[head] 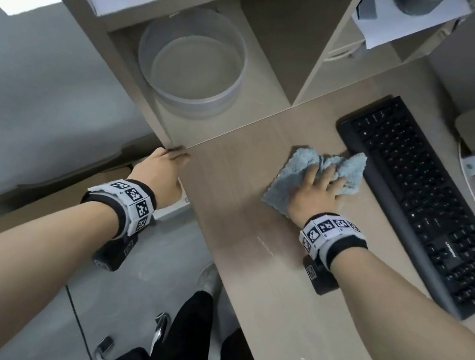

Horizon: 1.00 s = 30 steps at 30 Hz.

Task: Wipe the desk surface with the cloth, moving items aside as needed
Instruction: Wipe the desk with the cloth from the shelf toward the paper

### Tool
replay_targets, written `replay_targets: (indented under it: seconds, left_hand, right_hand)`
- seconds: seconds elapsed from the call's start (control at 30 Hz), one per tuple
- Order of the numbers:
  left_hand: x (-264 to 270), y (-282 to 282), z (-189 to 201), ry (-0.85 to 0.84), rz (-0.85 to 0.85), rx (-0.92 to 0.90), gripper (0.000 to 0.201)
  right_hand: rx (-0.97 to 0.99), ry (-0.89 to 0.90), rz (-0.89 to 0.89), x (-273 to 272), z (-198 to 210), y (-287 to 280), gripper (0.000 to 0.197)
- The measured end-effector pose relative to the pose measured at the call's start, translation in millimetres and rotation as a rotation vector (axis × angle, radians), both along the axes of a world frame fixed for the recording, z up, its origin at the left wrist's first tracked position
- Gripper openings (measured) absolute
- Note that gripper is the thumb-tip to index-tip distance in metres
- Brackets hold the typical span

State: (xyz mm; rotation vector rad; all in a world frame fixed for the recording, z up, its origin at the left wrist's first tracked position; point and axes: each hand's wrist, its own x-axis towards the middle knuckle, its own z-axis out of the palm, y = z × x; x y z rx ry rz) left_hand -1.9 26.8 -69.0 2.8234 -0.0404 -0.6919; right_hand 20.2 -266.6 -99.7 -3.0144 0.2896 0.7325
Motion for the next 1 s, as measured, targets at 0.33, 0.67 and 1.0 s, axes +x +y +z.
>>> replay_targets:
  seconds: [0.33, 0.67, 1.0]
  left_hand:
    - [-5, 0, 0, -0.036, -0.019, 0.002, 0.07]
    - [-3, -1, 5, 0.03, 0.014, -0.009, 0.069]
    - [-11, -22, 10, 0.029, 0.115, -0.013, 0.066]
  right_hand:
    - [0.215, 0.044, 0.758, -36, 4, 68, 0.077]
    - [0.035, 0.074, 0.265, 30, 11, 77, 0.071]
    - [0.219, 0.004, 0.698, -72, -3, 58, 0.067]
